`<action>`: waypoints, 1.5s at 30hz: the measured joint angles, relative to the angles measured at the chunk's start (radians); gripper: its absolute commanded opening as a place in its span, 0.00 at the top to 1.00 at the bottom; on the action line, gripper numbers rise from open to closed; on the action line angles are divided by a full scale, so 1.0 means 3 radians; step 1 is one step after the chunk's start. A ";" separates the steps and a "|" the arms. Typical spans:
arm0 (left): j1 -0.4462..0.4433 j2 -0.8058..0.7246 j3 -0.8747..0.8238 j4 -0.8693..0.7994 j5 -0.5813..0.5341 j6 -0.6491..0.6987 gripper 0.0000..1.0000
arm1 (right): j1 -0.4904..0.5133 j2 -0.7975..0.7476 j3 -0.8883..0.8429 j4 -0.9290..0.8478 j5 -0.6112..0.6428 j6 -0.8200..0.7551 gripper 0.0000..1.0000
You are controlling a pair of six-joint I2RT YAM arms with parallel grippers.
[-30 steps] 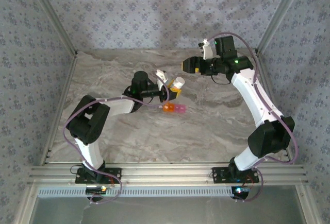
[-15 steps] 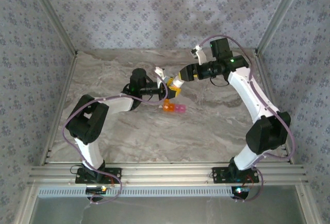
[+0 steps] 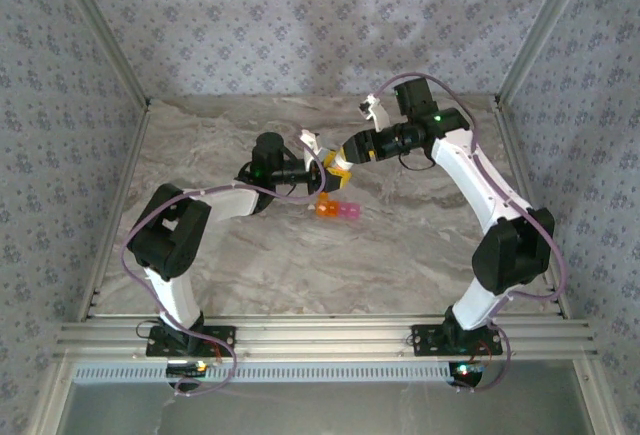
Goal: Sort the pills into containers
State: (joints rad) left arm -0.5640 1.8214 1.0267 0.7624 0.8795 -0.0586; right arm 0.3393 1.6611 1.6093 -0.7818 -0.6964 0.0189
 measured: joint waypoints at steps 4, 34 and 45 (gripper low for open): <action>0.0001 0.0000 0.0000 -0.0015 -0.0001 -0.0010 1.00 | 0.0009 0.0027 0.0003 0.0000 -0.0004 -0.0001 0.51; -0.0069 -0.0048 -0.0067 -0.0356 -0.0680 0.0407 1.00 | 0.0285 -0.0034 -0.0359 0.0589 0.0797 0.1570 0.46; -0.0088 -0.0048 -0.0067 -0.0107 -0.0623 0.0304 1.00 | 0.0146 -0.0053 0.0024 0.0393 0.0633 0.1490 0.20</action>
State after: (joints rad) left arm -0.5903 1.8069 1.0065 0.7303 0.6926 0.0326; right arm 0.3832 1.6451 1.6165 -0.6640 -0.5064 0.4660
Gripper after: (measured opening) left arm 0.440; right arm 0.787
